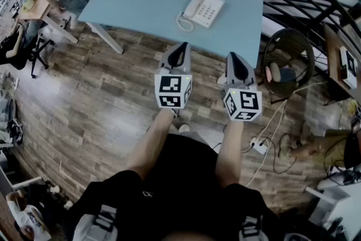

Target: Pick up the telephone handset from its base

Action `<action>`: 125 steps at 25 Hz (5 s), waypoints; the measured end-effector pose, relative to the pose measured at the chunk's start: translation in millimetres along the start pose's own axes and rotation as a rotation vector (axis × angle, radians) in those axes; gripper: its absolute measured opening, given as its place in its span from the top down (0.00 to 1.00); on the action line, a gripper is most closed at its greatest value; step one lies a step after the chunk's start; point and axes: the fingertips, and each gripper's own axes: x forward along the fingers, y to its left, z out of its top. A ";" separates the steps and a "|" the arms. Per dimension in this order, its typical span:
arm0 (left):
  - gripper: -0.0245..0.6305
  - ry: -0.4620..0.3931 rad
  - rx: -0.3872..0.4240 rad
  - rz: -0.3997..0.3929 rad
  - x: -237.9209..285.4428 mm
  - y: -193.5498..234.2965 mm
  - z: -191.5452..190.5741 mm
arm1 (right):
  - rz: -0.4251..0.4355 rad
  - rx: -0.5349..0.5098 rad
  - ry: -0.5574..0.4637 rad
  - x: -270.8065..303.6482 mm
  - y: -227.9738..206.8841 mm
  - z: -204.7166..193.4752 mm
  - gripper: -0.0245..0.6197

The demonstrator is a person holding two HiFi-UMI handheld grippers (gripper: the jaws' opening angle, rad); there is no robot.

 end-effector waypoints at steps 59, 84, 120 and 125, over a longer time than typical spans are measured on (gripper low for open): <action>0.96 0.266 -0.100 -0.055 298.8 180.8 -85.8 | 0.002 0.317 0.215 329.8 -70.1 -110.5 0.97; 0.96 0.334 -0.153 0.048 315.6 215.4 -124.0 | 0.124 0.673 0.563 430.9 -59.9 -214.8 0.64; 0.96 0.038 -0.049 -0.067 320.8 189.3 16.5 | 0.006 0.174 0.086 385.1 -71.2 -10.8 0.84; 0.96 -0.006 -0.032 -0.083 320.5 180.0 35.9 | -0.019 0.108 0.059 367.6 -79.0 5.6 0.84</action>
